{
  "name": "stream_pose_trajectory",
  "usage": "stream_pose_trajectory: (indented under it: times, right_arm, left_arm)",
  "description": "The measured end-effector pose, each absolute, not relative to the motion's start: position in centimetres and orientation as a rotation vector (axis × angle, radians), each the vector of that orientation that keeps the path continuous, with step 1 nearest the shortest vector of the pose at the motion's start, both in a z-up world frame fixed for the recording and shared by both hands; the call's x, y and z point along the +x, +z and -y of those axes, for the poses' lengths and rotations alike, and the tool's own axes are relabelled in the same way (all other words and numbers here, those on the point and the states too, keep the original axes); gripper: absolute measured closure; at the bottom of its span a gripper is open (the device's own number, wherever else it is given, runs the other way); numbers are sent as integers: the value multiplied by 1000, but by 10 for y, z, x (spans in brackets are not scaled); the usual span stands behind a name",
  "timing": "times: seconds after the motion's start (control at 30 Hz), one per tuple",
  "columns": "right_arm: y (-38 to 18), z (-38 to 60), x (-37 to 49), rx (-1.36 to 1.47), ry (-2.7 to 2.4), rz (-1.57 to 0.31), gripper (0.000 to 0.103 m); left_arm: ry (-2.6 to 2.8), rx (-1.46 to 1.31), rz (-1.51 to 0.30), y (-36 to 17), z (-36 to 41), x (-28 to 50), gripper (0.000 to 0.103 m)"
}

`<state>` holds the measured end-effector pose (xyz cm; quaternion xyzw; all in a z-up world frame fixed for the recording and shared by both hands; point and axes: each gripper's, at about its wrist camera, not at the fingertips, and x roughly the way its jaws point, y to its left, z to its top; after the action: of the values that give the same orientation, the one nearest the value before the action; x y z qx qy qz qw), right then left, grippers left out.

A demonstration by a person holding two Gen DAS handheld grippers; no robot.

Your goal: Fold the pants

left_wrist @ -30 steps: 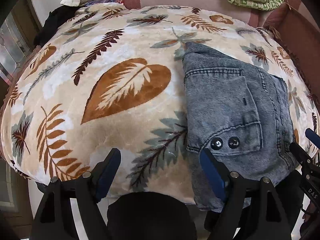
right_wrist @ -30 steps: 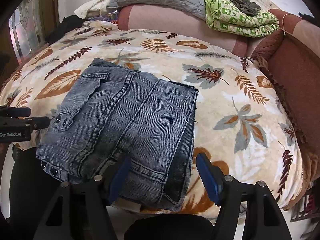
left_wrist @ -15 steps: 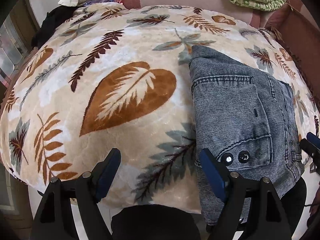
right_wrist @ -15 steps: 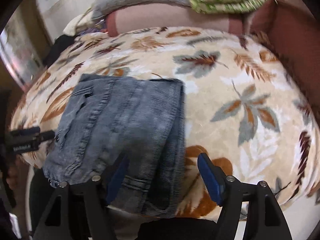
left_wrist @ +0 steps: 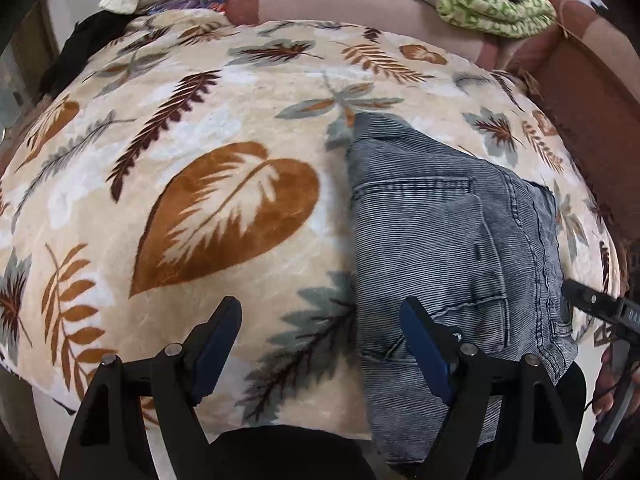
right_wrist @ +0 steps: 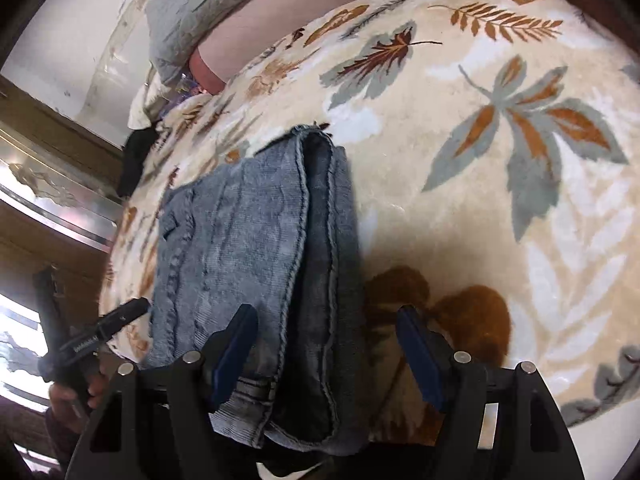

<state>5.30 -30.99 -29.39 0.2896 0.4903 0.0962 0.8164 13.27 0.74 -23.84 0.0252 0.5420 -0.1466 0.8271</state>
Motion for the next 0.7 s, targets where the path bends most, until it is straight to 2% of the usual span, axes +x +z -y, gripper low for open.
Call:
stream_pose_trajectory:
  times: [0.5,0.6,0.67,0.7]
  right_arm:
    - [-314,310,70,831,414,-1003,25]
    - [-317,307,73,882,446,-1005,33]
    - [-313,298,73,818,416,-1016,42]
    - [-310,293,73,786,404,-1017,51]
  left_arm:
    - [-591,-124,-1161,-259,8,146,21]
    - [-609,-134,-1156,-257,12,147,22]
    - [-637,-141,-1145,-255,16,146,27]
    - [-638,-142,-1140,-253,18,145,28]
